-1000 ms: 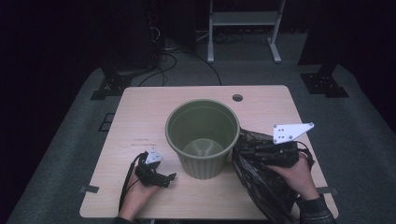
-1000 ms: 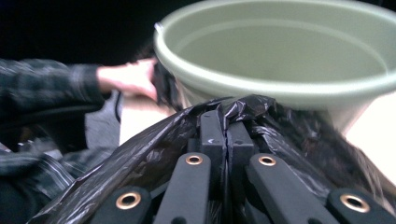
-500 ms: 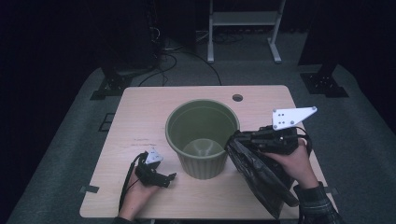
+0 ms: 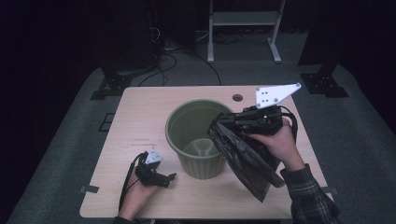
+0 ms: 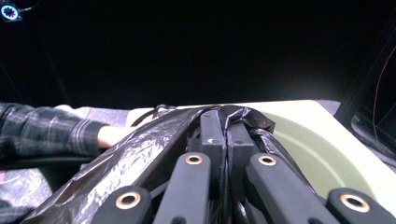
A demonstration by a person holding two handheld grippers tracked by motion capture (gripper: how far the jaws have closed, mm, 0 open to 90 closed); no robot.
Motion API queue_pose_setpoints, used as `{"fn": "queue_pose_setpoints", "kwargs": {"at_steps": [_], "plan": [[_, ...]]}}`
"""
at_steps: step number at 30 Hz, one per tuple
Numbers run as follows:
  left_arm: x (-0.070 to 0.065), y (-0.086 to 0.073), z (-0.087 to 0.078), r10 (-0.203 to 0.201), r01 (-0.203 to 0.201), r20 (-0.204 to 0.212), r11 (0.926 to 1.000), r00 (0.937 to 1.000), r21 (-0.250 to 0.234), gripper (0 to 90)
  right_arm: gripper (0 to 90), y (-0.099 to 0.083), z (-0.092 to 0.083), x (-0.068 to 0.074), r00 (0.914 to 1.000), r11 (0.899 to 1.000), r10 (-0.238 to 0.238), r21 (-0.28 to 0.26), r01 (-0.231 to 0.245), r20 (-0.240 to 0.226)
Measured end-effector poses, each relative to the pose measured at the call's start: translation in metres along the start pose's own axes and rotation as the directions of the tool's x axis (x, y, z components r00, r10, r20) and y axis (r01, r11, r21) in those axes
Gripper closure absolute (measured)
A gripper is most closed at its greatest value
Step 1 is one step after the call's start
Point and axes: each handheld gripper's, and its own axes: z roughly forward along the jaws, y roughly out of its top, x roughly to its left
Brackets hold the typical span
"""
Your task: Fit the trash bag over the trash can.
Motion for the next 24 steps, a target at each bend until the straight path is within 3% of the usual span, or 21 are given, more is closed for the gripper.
{"fn": "queue_pose_setpoints", "kwargs": {"at_steps": [13,21,24], "plan": [[0.0,0.0,0.0,-0.002,0.002,-0.001,1.0,1.0,0.0,0.0,89.1,0.05,0.04,-0.013,0.9985,0.998,-0.05,-0.028,0.049,-0.025],[0.0,0.0,0.0,0.0,0.0,0.0,1.0,1.0,0.0,0.0,89.1,0.073,0.076,-0.025,0.9934,0.996,-0.039,-0.089,0.029,-0.108],[0.0,0.0,0.0,0.0,0.0,-0.001,1.0,1.0,-0.001,0.0,89.1,0.078,0.085,-0.027,0.9922,0.995,-0.048,-0.091,0.038,-0.115]]}}
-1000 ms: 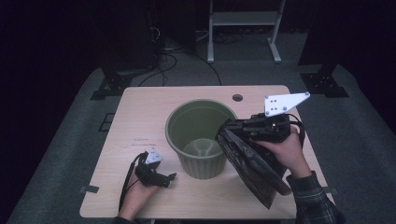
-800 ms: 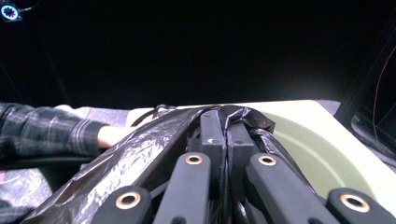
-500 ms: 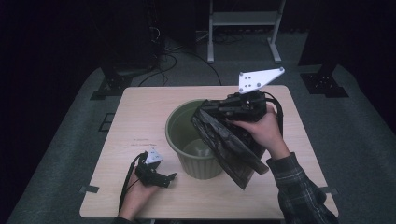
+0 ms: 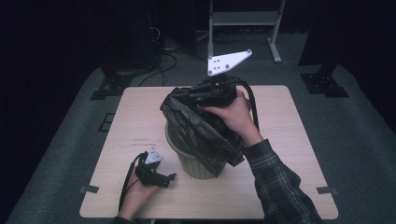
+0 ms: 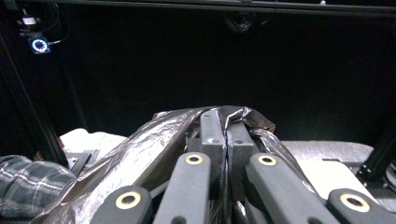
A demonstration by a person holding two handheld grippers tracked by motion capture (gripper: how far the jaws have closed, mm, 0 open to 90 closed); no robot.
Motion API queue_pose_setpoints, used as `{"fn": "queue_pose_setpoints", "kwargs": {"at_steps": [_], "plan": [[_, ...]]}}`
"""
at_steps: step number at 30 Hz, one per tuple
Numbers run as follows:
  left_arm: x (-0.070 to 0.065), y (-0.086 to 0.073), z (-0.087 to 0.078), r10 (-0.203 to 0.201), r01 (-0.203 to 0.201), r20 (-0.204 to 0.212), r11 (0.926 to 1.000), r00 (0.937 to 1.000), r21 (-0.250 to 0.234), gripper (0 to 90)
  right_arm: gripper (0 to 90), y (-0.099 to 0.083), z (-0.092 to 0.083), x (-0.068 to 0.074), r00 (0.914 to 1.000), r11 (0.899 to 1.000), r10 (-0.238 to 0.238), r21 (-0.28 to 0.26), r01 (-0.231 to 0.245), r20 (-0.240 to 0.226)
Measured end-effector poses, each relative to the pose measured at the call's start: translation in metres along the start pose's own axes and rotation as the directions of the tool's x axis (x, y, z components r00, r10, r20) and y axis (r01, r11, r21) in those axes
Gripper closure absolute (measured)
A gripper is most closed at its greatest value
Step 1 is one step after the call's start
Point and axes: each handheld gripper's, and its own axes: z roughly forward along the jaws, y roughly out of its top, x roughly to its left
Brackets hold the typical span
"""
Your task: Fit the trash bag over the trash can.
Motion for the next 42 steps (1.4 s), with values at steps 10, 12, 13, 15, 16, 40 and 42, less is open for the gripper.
{"fn": "queue_pose_setpoints", "kwargs": {"at_steps": [10,12,13,15,16,40,42], "plan": [[0.0,0.0,0.0,0.0,0.0,0.002,1.0,1.0,0.001,0.0,89.0,0.013,0.031,-0.021,0.9998,1.0,0.008,-0.019,-0.009,-0.018],[0.0,0.0,0.0,0.0,0.0,0.003,1.0,1.0,0.0,0.0,89.0,0.013,0.036,-0.023,0.9995,1.0,0.018,-0.022,-0.018,-0.026],[0.0,0.0,0.0,0.002,-0.002,0.004,1.0,1.0,-0.001,0.0,89.0,0.012,0.038,-0.024,0.9993,1.0,0.021,-0.022,-0.021,-0.031],[0.0,0.0,0.0,0.001,-0.001,0.004,1.0,1.0,-0.001,0.0,88.8,0.01,0.042,-0.025,0.9989,0.999,0.03,-0.017,-0.03,-0.037],[0.0,0.0,0.0,0.002,-0.002,0.004,1.0,1.0,-0.001,0.0,88.8,0.009,0.043,-0.025,0.9988,1.0,0.029,-0.009,-0.03,-0.038],[0.0,0.0,-0.001,0.005,-0.005,0.006,1.0,1.0,0.001,0.0,86.8,-0.07,-0.026,-0.02,0.9841,0.979,0.156,0.119,-0.166,0.084],[0.0,0.0,-0.001,0.005,-0.005,0.006,1.0,1.0,0.001,0.0,85.9,-0.077,-0.031,-0.019,0.9822,0.974,0.158,0.147,-0.172,0.102]]}}
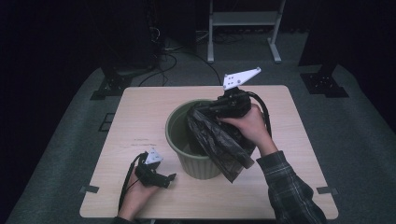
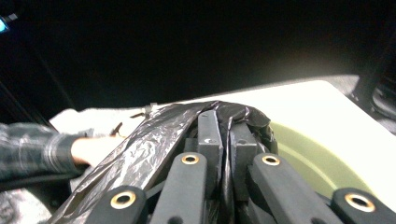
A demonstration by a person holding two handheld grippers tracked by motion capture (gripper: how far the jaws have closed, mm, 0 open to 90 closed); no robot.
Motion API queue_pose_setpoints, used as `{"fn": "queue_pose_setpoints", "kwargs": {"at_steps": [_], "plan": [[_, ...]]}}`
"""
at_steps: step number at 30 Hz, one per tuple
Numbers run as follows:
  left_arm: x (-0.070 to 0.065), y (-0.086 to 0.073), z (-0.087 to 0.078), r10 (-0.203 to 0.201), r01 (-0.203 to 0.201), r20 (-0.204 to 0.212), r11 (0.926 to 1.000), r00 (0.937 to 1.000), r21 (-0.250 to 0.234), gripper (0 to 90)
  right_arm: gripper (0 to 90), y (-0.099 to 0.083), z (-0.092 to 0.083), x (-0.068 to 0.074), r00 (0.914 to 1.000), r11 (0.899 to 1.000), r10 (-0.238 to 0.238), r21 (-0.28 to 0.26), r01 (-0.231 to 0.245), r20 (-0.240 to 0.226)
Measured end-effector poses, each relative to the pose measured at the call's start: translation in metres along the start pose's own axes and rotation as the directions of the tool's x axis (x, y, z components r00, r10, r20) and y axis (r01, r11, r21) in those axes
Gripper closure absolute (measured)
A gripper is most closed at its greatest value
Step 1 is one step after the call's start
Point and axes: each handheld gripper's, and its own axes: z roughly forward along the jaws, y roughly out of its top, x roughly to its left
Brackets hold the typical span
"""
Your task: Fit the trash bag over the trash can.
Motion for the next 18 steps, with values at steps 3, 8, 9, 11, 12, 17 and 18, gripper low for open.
{"fn": "queue_pose_setpoints", "kwargs": {"at_steps": [3,8,9,11,12,17,18], "plan": [[0.0,0.0,0.0,0.0,0.0,0.0,1.0,1.0,0.0,0.0,82.2,-0.011,-0.005,-0.002,0.9995,0.999,0.006,0.04,-0.007,0.031],[0.0,0.0,0.0,0.0,0.0,0.0,1.0,1.0,0.0,0.0,75.9,-0.02,-0.011,-0.002,0.9991,0.999,0.013,0.038,-0.015,0.041],[0.0,0.0,0.0,0.0,0.0,0.0,1.0,1.0,0.0,0.0,73.0,-0.023,-0.014,-0.002,0.9978,0.999,0.01,0.047,-0.013,0.066],[0.0,0.0,0.0,0.0,0.0,0.0,1.0,1.0,0.0,0.0,70.9,-0.024,-0.015,-0.002,0.9973,0.999,0.009,0.046,-0.012,0.073],[0.0,0.0,0.0,0.0,0.0,0.0,1.0,1.0,0.0,0.0,70.8,-0.026,-0.018,-0.001,0.9965,0.999,0.01,0.045,-0.014,0.084],[0.0,0.0,0.0,0.0,0.0,0.0,1.0,1.0,0.0,0.0,68.1,-0.036,-0.028,0.0,0.9919,0.998,0.007,0.057,-0.014,0.127],[0.0,0.0,0.0,0.0,0.0,0.0,1.0,1.0,0.0,0.0,67.0,-0.038,-0.03,0.0,0.9908,0.998,0.006,0.056,-0.014,0.135]]}}
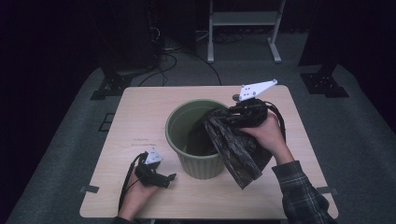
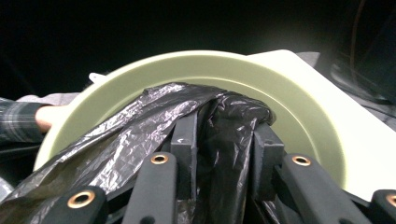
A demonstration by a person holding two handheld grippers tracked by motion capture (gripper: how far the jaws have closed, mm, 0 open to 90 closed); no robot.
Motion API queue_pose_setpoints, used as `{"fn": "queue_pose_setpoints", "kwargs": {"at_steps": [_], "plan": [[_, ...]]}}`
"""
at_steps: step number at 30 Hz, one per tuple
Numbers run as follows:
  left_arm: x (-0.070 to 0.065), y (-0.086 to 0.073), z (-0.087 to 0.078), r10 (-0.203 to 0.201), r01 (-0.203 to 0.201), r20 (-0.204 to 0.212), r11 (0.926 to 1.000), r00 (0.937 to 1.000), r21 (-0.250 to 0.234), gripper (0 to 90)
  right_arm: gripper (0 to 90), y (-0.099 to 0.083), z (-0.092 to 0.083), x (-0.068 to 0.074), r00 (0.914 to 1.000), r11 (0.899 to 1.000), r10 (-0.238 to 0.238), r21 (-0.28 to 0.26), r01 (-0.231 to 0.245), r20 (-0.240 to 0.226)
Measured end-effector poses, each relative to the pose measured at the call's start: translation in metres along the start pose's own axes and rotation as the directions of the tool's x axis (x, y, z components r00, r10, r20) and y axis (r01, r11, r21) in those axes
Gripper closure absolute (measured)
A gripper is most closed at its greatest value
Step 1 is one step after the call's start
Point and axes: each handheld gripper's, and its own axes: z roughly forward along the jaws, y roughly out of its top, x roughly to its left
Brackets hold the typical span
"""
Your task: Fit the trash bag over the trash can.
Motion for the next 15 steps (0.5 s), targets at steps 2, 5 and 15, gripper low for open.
{"fn": "queue_pose_setpoints", "kwargs": {"at_steps": [2,5,15], "plan": [[0.0,0.0,0.0,0.002,-0.002,0.001,1.0,1.0,0.001,0.0,66.8,-0.005,-0.005,-0.002,0.9998,1.0,0.009,-0.005,-0.009,0.018],[0.001,-0.001,-0.001,0.01,-0.01,0.01,0.9999,0.9999,0.003,0.0,74.9,-0.01,-0.01,-0.007,0.9993,0.999,0.025,-0.02,-0.025,0.026],[0.001,0.011,-0.029,0.058,-0.056,0.018,0.9966,0.9982,-0.061,0.0,80.3,-0.014,-0.009,-0.015,0.9988,0.999,0.042,-0.035,-0.042,0.025]]}}
